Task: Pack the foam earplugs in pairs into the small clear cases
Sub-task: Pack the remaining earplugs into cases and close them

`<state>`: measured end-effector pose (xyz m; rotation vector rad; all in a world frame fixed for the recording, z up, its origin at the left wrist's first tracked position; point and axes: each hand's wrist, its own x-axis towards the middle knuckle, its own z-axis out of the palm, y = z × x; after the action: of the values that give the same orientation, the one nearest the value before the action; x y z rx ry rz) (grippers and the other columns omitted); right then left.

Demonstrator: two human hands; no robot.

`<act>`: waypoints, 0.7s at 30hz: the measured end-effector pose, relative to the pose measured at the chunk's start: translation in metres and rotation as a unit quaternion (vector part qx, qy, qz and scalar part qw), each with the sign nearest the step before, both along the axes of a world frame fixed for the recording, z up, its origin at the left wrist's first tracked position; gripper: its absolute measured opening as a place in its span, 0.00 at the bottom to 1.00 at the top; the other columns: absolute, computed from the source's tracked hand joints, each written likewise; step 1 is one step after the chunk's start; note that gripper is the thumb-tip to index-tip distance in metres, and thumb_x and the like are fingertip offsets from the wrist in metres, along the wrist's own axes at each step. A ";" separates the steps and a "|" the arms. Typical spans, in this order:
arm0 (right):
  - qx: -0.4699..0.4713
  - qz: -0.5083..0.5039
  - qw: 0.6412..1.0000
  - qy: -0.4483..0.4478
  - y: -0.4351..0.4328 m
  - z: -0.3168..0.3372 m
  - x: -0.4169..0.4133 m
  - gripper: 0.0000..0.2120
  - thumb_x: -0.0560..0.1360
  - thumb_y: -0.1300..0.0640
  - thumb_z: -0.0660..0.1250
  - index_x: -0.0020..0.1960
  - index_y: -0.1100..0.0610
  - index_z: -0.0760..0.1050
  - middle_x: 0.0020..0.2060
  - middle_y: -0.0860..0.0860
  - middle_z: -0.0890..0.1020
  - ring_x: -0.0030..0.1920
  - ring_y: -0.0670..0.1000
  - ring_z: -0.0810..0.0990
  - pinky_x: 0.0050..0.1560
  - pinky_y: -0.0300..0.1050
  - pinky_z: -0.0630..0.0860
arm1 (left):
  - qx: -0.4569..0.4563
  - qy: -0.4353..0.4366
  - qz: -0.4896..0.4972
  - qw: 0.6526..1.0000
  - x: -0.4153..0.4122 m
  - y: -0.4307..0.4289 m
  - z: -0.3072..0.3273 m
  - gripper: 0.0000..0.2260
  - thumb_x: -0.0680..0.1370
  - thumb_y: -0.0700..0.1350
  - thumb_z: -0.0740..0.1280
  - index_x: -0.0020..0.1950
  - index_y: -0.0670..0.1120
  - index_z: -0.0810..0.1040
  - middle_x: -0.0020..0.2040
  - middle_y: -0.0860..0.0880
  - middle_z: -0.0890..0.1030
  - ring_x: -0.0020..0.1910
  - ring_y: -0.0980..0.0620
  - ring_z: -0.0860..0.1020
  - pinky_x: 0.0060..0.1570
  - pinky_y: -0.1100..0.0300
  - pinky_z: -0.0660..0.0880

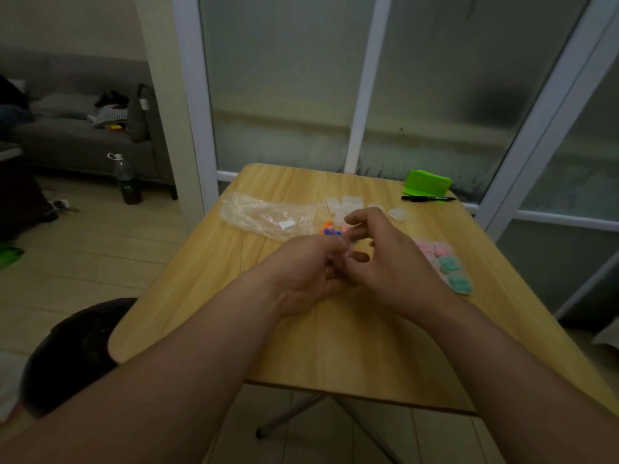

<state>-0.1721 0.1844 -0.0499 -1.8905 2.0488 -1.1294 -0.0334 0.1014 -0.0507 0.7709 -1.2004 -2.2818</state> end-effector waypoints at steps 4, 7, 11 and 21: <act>0.011 -0.004 1.000 0.028 0.000 -0.006 -0.003 0.24 0.78 0.49 0.74 0.72 0.46 0.72 0.60 0.40 0.79 0.58 0.38 0.78 0.56 0.30 0.73 | -0.038 -0.031 0.013 0.999 -0.002 -0.001 -0.003 0.15 0.83 0.37 0.62 0.69 0.40 0.79 0.61 0.38 0.83 0.49 0.49 0.83 0.50 0.54 0.83; 0.009 -0.009 0.998 0.069 -0.002 -0.010 -0.003 0.21 0.75 0.47 0.75 0.67 0.45 0.76 0.59 0.42 0.78 0.62 0.46 0.76 0.62 0.46 0.75 | -0.057 -0.036 0.017 0.998 0.000 0.000 -0.002 0.15 0.83 0.36 0.62 0.70 0.36 0.77 0.66 0.34 0.82 0.54 0.45 0.84 0.53 0.54 0.82; 0.006 -0.028 0.995 0.093 -0.001 -0.010 0.000 0.16 0.77 0.51 0.73 0.63 0.46 0.78 0.58 0.44 0.78 0.61 0.48 0.76 0.60 0.48 0.75 | -0.091 -0.054 0.013 0.994 0.001 0.001 -0.003 0.14 0.83 0.36 0.63 0.67 0.37 0.80 0.63 0.36 0.84 0.54 0.45 0.84 0.65 0.46 0.79; 0.012 -0.054 0.984 0.167 -0.005 -0.013 0.016 0.12 0.81 0.46 0.65 0.62 0.49 0.76 0.54 0.47 0.80 0.55 0.53 0.78 0.57 0.58 0.76 | -0.170 -0.090 0.045 0.980 0.005 0.005 -0.003 0.13 0.82 0.33 0.62 0.59 0.43 0.85 0.45 0.44 0.87 0.41 0.53 0.85 0.44 0.54 0.83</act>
<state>-0.1561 0.1793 -0.0629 -2.0991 2.3500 -0.8481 -0.0287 0.1063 -0.0540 0.8905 -1.5523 -1.8948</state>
